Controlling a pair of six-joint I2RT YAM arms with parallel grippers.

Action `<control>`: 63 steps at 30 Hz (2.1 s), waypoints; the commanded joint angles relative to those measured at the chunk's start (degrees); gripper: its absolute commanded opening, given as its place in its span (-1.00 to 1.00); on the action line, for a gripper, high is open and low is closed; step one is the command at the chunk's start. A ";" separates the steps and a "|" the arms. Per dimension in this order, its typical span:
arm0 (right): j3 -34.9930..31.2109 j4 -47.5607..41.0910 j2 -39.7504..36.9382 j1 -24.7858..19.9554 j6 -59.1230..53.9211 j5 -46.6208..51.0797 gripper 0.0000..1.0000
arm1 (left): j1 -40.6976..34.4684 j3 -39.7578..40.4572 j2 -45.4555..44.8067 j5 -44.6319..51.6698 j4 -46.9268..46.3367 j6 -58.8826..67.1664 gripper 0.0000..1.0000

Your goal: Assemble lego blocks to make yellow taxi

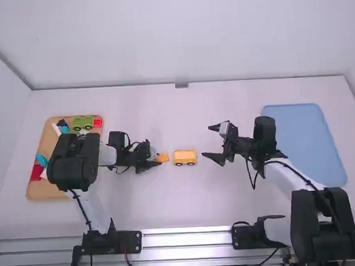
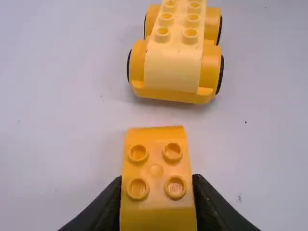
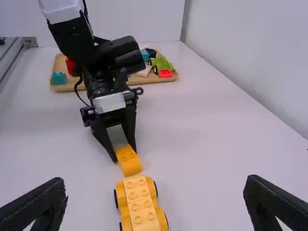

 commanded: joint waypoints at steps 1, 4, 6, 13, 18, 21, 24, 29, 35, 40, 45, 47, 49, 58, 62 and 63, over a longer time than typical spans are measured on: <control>0.07 0.13 0.22 0.02 -0.07 -0.79 0.96 | -0.20 -0.44 0.61 -1.09 0.17 -0.87 -0.38; 0.07 0.13 0.22 0.02 -0.04 -0.76 0.97 | -0.22 -1.01 0.61 -2.56 2.89 -4.26 -0.45; 0.07 0.11 0.22 0.02 -0.02 -0.74 0.96 | -0.20 -1.88 0.61 -2.89 5.31 -6.51 -0.47; 0.04 0.11 0.22 -0.24 -0.07 -0.31 0.96 | 1.90 -1.97 -1.64 3.43 4.26 -6.78 -0.40; -0.22 -0.70 0.24 -0.94 -0.81 -0.31 0.97 | 2.29 -0.90 -7.08 3.93 -1.84 -6.71 -0.47; -1.90 -2.69 0.26 0.55 -7.17 3.63 0.96 | 1.18 -0.24 -11.47 3.69 -7.13 -4.46 -0.53; -4.17 -2.03 2.34 3.52 -9.07 10.21 0.96 | -0.31 0.02 -16.37 3.72 -11.89 -2.40 -0.56; -6.21 7.37 10.45 7.54 -9.07 11.72 0.97 | -1.03 0.07 -20.68 3.78 -13.51 -2.75 -0.56; -2.93 20.31 25.83 7.37 -9.07 5.77 0.96 | -2.64 0.04 -21.29 8.07 -13.79 -3.17 -0.61; 3.17 20.79 35.12 8.39 -9.18 4.79 0.97 | -5.18 0.04 -21.29 7.76 -13.38 -3.15 -0.63; 8.79 20.65 41.97 9.55 -12.02 1.51 0.97 | -7.78 0.04 -21.29 3.56 -10.23 -8.31 -0.69; 10.01 19.85 43.34 10.19 -11.91 1.95 0.97 | -8.59 0.04 -21.29 2.56 -8.96 -10.43 -0.69; 10.82 19.58 44.59 10.82 -12.11 2.16 0.97 | -9.20 0.04 -21.29 1.95 -8.46 -10.62 -0.69; 12.04 19.58 47.93 12.39 -13.57 2.23 0.96 | -8.98 -0.04 -20.24 2.12 -7.82 -10.64 -0.74; 12.04 19.21 48.13 11.89 -15.69 1.84 0.71 | -9.33 -0.04 -18.47 2.19 -6.56 -10.71 -0.78; 12.04 19.15 48.13 11.91 -15.76 1.86 0.71 | -9.33 -0.04 -18.25 2.19 -6.32 -10.73 -0.78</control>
